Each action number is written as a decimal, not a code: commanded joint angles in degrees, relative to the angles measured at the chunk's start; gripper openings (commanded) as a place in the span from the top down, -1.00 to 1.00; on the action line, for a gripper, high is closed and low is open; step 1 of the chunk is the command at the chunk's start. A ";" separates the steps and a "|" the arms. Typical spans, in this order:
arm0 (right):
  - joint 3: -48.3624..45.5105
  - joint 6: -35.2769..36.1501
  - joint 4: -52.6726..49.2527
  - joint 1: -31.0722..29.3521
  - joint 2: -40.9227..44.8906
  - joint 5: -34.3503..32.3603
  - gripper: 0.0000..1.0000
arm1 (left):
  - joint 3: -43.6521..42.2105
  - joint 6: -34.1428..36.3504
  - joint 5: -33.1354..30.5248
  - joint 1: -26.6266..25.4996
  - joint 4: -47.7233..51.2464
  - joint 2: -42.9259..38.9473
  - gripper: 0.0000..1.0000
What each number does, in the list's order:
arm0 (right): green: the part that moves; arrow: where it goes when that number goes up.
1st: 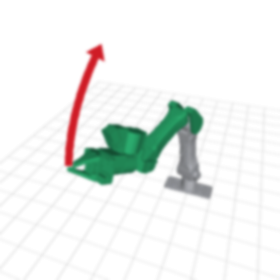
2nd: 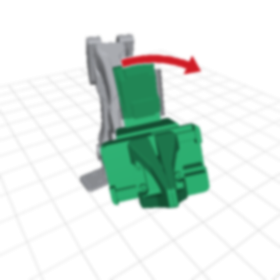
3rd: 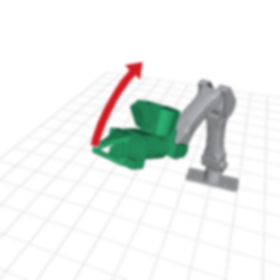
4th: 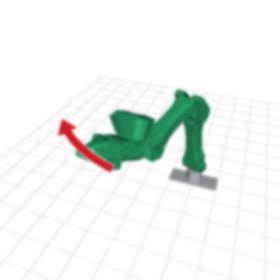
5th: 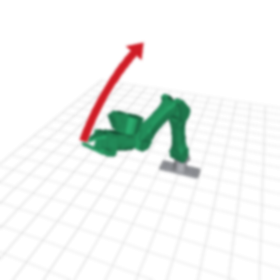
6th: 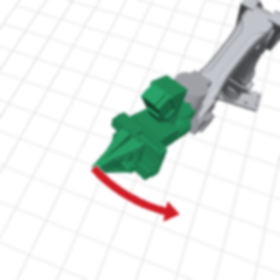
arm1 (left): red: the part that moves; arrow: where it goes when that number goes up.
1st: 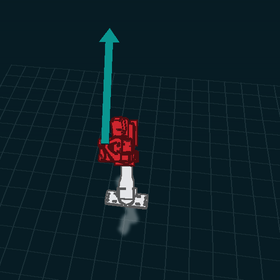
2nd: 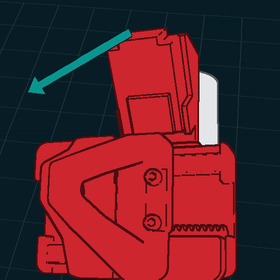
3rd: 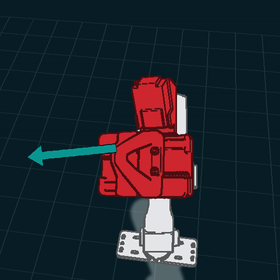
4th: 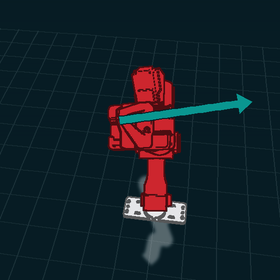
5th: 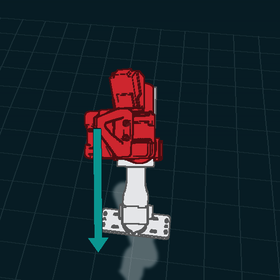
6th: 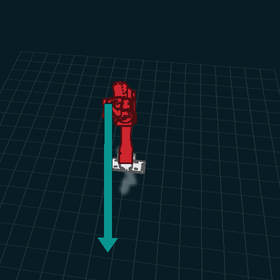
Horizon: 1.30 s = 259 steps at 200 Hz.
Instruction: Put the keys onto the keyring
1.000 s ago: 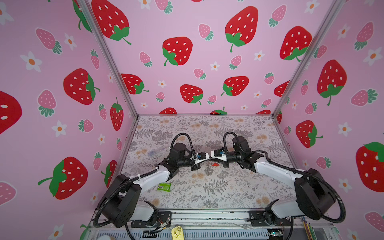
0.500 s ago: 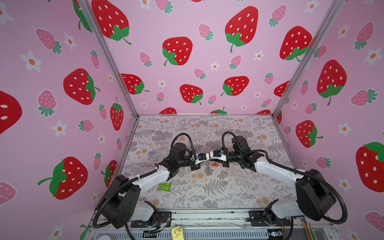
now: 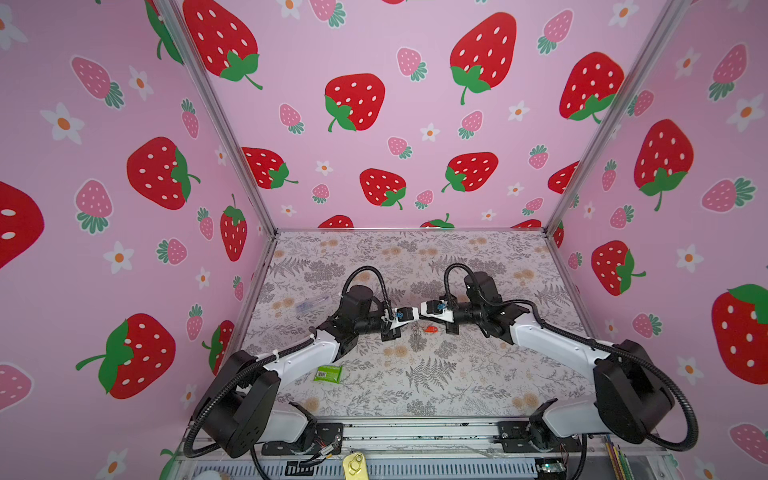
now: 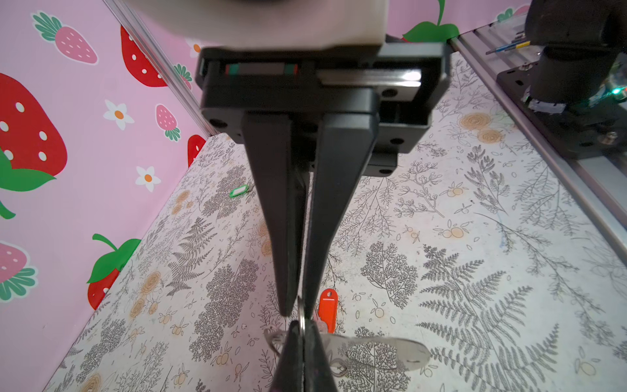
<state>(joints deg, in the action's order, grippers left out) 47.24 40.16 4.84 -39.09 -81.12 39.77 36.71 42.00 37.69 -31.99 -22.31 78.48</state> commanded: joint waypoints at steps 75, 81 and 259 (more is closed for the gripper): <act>-10.05 -10.14 20.67 0.85 1.85 5.17 1.00 | -2.74 -4.65 -0.88 0.41 0.81 -2.04 0.63; -10.28 -10.49 21.34 0.86 1.46 5.49 1.00 | -3.22 -5.49 -0.67 0.59 0.06 -2.02 0.63; -10.35 -8.62 21.89 1.30 -0.95 8.18 1.00 | -2.43 -8.50 5.37 1.40 -5.27 -0.34 0.73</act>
<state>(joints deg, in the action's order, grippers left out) 36.67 30.26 26.11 -38.06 -81.28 46.13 32.40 32.75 40.69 -30.70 -27.07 78.04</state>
